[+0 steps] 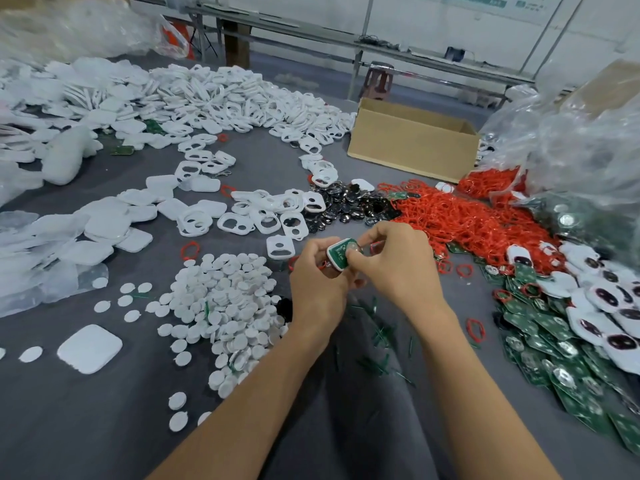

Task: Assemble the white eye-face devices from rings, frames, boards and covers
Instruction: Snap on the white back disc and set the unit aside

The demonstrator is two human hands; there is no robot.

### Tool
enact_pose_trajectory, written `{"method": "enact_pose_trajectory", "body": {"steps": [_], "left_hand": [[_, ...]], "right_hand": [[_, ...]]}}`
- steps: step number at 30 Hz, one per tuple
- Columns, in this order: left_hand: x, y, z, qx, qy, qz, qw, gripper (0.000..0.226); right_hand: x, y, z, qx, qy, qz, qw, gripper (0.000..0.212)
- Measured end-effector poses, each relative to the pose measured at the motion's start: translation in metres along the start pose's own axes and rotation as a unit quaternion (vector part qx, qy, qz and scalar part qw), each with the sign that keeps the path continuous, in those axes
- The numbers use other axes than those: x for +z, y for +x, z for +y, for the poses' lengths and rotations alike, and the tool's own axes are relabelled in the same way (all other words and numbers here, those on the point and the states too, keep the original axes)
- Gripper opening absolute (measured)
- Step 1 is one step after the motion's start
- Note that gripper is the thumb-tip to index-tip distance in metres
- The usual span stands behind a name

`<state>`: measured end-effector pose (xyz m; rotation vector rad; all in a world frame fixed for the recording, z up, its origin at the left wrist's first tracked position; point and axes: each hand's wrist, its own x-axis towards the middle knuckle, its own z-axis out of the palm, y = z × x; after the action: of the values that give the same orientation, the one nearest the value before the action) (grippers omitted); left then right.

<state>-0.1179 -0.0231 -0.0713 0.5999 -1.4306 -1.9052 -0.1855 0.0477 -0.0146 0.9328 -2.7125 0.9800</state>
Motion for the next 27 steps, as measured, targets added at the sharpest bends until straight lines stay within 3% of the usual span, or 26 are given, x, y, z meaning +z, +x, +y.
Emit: {"method": "enact_pose_trajectory", "body": {"steps": [4,7,13,19,21,27], "left_hand": [[-0.001,0.0,0.0,-0.017,-0.003,-0.001,1.0,0.037],[-0.001,-0.001,0.001,-0.027,-0.037,-0.003,0.999,0.036],[0.0,0.0,0.003,-0.039,-0.05,0.02,0.998,0.042],[-0.001,0.0,0.002,-0.037,-0.063,0.032,0.997,0.039],[-0.001,0.001,0.001,-0.038,-0.062,0.032,0.997,0.039],[-0.001,0.001,0.001,-0.038,-0.063,0.027,0.997,0.038]], "right_hand": [[0.001,0.001,0.002,-0.011,0.02,0.023,0.999,0.011],[-0.004,0.006,0.005,-0.007,0.095,0.023,0.995,0.013],[-0.023,0.017,0.026,0.061,0.238,-0.05,0.968,0.022],[-0.026,0.014,0.055,0.174,0.162,-0.166,0.957,0.018],[-0.023,0.014,0.059,0.171,0.115,-0.192,0.959,0.014],[-0.014,0.02,0.067,0.132,0.058,-0.16,0.976,0.014]]}}
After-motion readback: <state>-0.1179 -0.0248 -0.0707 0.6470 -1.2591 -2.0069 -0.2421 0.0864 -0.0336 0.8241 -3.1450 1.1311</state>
